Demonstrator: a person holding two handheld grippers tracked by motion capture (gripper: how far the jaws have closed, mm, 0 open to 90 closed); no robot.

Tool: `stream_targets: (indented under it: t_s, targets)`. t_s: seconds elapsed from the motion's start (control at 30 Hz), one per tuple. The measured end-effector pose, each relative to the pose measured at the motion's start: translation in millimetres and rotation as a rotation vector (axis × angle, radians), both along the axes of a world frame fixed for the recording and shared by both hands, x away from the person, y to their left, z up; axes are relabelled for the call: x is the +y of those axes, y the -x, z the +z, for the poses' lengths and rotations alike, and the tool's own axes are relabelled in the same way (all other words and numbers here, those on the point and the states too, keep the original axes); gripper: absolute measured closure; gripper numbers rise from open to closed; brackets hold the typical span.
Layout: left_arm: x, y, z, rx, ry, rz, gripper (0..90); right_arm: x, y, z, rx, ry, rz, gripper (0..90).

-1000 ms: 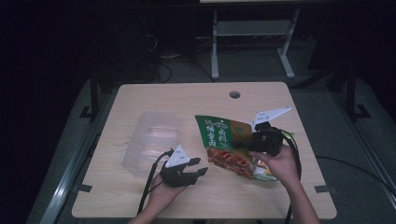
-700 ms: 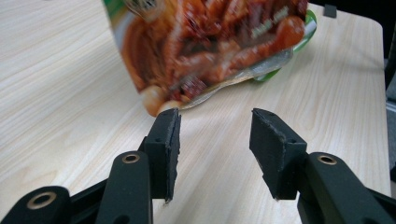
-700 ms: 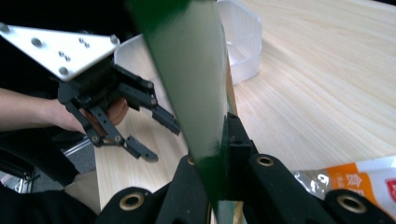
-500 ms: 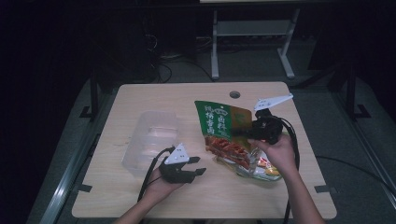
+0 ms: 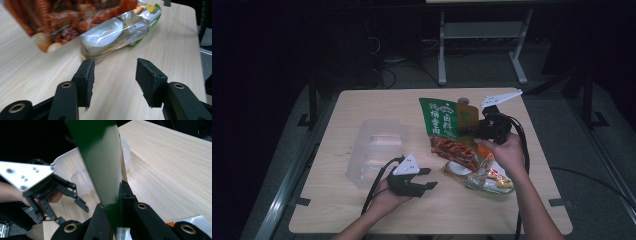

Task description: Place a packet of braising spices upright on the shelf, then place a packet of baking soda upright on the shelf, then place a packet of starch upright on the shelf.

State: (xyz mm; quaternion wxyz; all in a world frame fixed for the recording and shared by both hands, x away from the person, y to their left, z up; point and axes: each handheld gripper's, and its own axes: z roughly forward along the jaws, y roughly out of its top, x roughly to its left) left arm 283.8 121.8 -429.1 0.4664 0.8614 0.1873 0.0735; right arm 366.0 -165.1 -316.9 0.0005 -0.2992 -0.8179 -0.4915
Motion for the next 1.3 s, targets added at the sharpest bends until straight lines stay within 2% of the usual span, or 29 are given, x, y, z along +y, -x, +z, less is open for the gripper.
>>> stream_targets:
  t_s: [0.23, 0.57, 0.67, 0.7, 0.87, 1.3]
  targets:
    - [1.1, 15.9, 5.4, 0.034, 0.027, -0.025, 42.3, 7.3, -4.8, 7.8, -0.012, 0.01, 0.003, 90.0]
    - [13.5, 30.6, 4.7, 0.037, 0.02, -0.019, 35.0, 23.9, -8.2, 27.4, -0.041, 0.03, 0.025, 90.0]
    - [16.5, 31.6, 3.9, 0.041, 0.015, -0.015, 34.3, 28.4, -9.7, 28.9, -0.039, 0.035, 0.032, 90.0]
    - [18.5, 31.8, 2.7, 0.045, 0.027, -0.005, 33.4, 33.4, -11.7, 29.5, -0.043, 0.041, 0.042, 90.0]
    - [20.4, 32.6, 2.6, 0.038, 0.034, -0.006, 32.2, 45.0, -15.4, 30.8, -0.04, 0.055, 0.058, 90.0]
    - [19.2, 33.6, 2.1, 0.041, 0.035, -0.013, 30.5, 69.0, -27.4, 36.7, -0.041, 0.041, 0.088, 90.0]
